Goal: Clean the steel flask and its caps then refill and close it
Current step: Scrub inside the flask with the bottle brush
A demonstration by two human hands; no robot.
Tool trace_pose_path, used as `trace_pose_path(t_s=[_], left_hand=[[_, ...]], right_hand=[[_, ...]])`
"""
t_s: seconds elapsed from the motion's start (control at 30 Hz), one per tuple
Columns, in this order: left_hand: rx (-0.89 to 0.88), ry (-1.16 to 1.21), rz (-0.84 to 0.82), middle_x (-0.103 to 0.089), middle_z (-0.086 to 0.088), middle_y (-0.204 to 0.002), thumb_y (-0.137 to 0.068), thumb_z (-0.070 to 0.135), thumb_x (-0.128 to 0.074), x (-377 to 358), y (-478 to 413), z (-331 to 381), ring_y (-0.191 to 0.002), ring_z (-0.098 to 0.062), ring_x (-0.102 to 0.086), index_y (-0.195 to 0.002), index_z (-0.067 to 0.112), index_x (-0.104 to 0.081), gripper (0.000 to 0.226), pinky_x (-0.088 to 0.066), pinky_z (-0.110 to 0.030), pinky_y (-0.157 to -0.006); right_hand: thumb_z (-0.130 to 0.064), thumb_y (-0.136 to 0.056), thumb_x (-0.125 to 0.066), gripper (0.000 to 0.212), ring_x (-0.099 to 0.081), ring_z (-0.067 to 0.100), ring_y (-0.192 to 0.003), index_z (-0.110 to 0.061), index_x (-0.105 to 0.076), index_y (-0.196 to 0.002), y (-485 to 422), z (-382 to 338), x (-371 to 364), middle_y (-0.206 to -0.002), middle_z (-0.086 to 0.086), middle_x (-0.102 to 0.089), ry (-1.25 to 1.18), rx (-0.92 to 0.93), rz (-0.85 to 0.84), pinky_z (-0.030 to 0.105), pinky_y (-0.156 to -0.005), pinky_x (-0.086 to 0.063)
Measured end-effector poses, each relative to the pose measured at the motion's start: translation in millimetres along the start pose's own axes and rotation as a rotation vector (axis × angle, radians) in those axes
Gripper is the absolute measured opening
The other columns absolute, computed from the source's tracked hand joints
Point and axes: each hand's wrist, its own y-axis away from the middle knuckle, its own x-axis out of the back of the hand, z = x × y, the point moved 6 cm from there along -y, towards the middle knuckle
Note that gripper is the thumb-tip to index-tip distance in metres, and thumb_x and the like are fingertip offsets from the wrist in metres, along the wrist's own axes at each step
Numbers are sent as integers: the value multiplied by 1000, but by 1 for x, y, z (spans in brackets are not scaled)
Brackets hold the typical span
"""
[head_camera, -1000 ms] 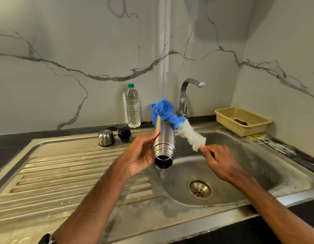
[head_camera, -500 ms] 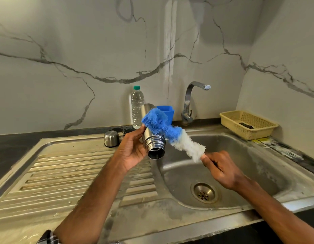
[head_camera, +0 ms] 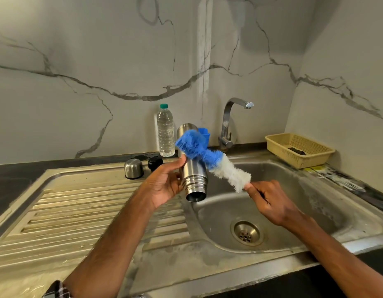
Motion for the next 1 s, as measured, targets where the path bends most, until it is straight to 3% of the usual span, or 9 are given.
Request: trace_pose_path(t_s=[0.1, 0.23, 0.33, 0.4, 0.5, 0.6, 0.7, 0.83, 1.0], left_hand=[[6, -20, 28, -70, -14, -106, -44, 23, -101, 1, -2, -2, -85, -24, -69, -132, -1, -58, 100, -62, -33, -66], [-19, 59, 53, -70, -12, -96, -71, 17, -83, -5, 2, 0, -76, -21, -71, -119, 1, -62, 55, -60, -30, -58], [-38, 111, 44, -68, -13, -94, -74, 8, -73, -3, 4, 4, -75, -21, -69, -109, 2, -63, 36, -61, -31, -59], [-38, 67, 19, -70, -13, -93, -70, 13, -81, -5, 5, 5, -74, -21, -70, -109, 2, -64, 45, -61, -31, -59], [-20, 8, -55, -73, -13, -90, -41, 23, -103, -11, 4, 3, -75, -22, -73, -106, 1, -70, 75, -60, -31, -60], [-22, -69, -132, -75, -9, -90, -33, 29, -105, -16, 3, 0, -76, -19, -73, -87, 9, -81, 62, -62, -31, -63], [-26, -102, -174, -75, -7, -89, -44, 31, -102, -23, 7, 0, -77, -18, -74, -87, 11, -82, 52, -61, -31, -64], [-27, -121, -161, -73, -6, -92, -73, 22, -85, -26, 9, -2, -78, -15, -73, -89, 13, -82, 19, -61, -30, -63], [-23, -160, -219, -74, -5, -93, -45, 33, -102, -30, 9, -4, -79, -16, -72, -113, 8, -72, 78, -61, -30, -62]], right_hand=[[-35, -101, -44, 47, -37, 11, -42, -29, -40, -55, 0, 1, 0, -46, -9, -37, 27, 15, -2, 20, -45, -22], [-34, -103, -46, 50, -35, 10, -40, -28, -41, -54, 2, -2, 3, -46, -8, -36, -20, 22, 24, 19, -45, -22], [-36, -102, -45, 48, -34, 12, -39, -25, -43, -55, 3, -9, -1, -46, -5, -36, -76, 87, -3, 23, -44, -22], [-41, -101, -43, 48, -35, 10, -40, -30, -43, -55, -1, -6, 1, -47, -10, -37, -56, 39, 14, 24, -45, -24], [-37, -104, -44, 47, -38, 10, -41, -42, -53, -58, -1, -6, 2, -47, -10, -39, -39, 25, 32, 22, -46, -25], [-30, -101, -46, 44, -38, 9, -40, -46, -55, -61, 1, -9, 2, -46, -11, -38, -55, 53, 32, 16, -45, -23], [-39, -102, -39, 48, -40, 10, -42, -34, -42, -54, -2, -3, 8, -46, -9, -37, -14, -29, 74, 16, -45, -24], [-22, -101, -49, 49, -38, 10, -39, -39, -43, -56, 2, -7, 5, -45, -10, -39, -21, 46, 55, 15, -43, -23], [-19, -103, -49, 51, -40, 10, -42, -30, -40, -54, -1, 4, 6, -46, -9, -38, 13, -33, 64, 18, -43, -26]])
